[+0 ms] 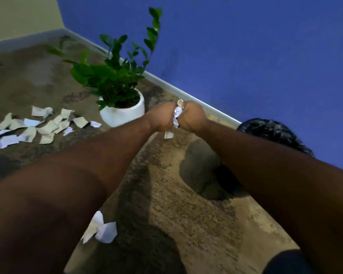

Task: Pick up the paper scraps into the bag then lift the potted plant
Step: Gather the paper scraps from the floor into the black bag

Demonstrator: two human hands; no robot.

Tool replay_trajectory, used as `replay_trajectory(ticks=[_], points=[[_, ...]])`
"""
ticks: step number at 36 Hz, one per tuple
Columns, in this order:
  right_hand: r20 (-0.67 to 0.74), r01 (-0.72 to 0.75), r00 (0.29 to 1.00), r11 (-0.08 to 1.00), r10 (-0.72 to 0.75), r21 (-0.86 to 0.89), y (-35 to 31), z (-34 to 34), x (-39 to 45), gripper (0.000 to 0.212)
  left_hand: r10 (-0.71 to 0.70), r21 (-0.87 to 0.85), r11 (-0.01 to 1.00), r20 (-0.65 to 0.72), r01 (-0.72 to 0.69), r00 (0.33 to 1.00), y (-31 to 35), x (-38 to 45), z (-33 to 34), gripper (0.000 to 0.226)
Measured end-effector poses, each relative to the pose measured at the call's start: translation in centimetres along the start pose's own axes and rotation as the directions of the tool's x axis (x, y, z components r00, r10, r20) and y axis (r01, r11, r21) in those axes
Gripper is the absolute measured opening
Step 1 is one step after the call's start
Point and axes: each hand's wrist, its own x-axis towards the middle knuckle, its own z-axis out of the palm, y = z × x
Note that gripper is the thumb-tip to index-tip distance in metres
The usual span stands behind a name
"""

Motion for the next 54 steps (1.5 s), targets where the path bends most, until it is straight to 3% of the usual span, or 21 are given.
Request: replay_trajectory(ticks=[4, 7, 12, 16, 27, 31, 36, 42, 47, 51, 54], points=[[-0.081, -0.057, 0.995, 0.996, 0.051, -0.073, 2.6, -3.9, -0.5, 0.026, -0.004, -0.013, 1.0, -0.076, 0.003, 0.997, 4.0, 2.2, 1.5, 0.029], [-0.057, -0.05, 0.997, 0.988, 0.042, -0.148, 4.8, -7.0, -1.6, 0.012, -0.001, -0.108, 0.994, -0.084, -0.008, 0.996, 7.2, 3.2, 2.3, 0.028], [-0.112, -0.052, 0.993, 0.969, 0.025, -0.241, 9.5, -11.9, -4.2, 0.035, -0.04, -0.225, 0.974, -0.154, 0.004, 0.987, 13.2, 4.8, 5.1, 0.023], [-0.124, -0.13, 0.987, 0.969, 0.105, -0.212, 13.3, -14.2, -6.4, 0.028, -0.064, -0.344, 0.939, -0.146, 0.01, 0.987, 17.3, 5.7, 8.1, 0.022], [-0.146, -0.353, 0.935, 0.894, 0.324, -0.275, 20.4, -13.9, -10.4, 0.023, 0.025, -0.389, 0.92, -0.037, -0.038, 0.999, 21.6, 5.7, 14.1, 0.026], [-0.104, -0.412, 0.91, 0.843, 0.402, -0.347, 20.9, -13.8, -10.8, 0.039, 0.088, -0.434, 0.901, 0.148, -0.015, 0.985, 22.2, 5.9, 14.9, 0.024], [-0.007, -0.466, 0.862, 0.786, 0.507, -0.406, 20.5, -13.4, -10.9, 0.044, 0.114, -0.485, 0.874, 0.226, 0.01, 0.967, 22.2, 5.9, 14.3, 0.053], [0.104, -0.48, 0.82, 0.774, 0.564, -0.413, 20.9, -13.1, -10.9, 0.044, 0.15, -0.306, 0.949, 0.233, -0.074, 0.961, 21.7, 5.7, 13.6, 0.073], [-0.048, -0.431, 0.887, 0.79, 0.458, -0.437, 20.6, -13.4, -10.3, 0.004, 0.227, -0.047, 0.972, -0.023, -0.228, 0.974, 22.1, 5.1, 12.6, 0.053], [-0.19, -0.43, 0.902, 0.835, 0.387, -0.343, 19.2, -13.4, -8.7, 0.016, 0.197, -0.029, 0.979, -0.124, -0.202, 0.973, 21.2, 4.5, 11.2, 0.044], [-0.183, -0.308, 0.95, 0.866, 0.255, -0.394, 16.7, -12.2, -7.0, 0.022, 0.126, -0.007, 0.992, -0.16, -0.129, 0.979, 19.1, 3.8, 9.9, 0.046]])
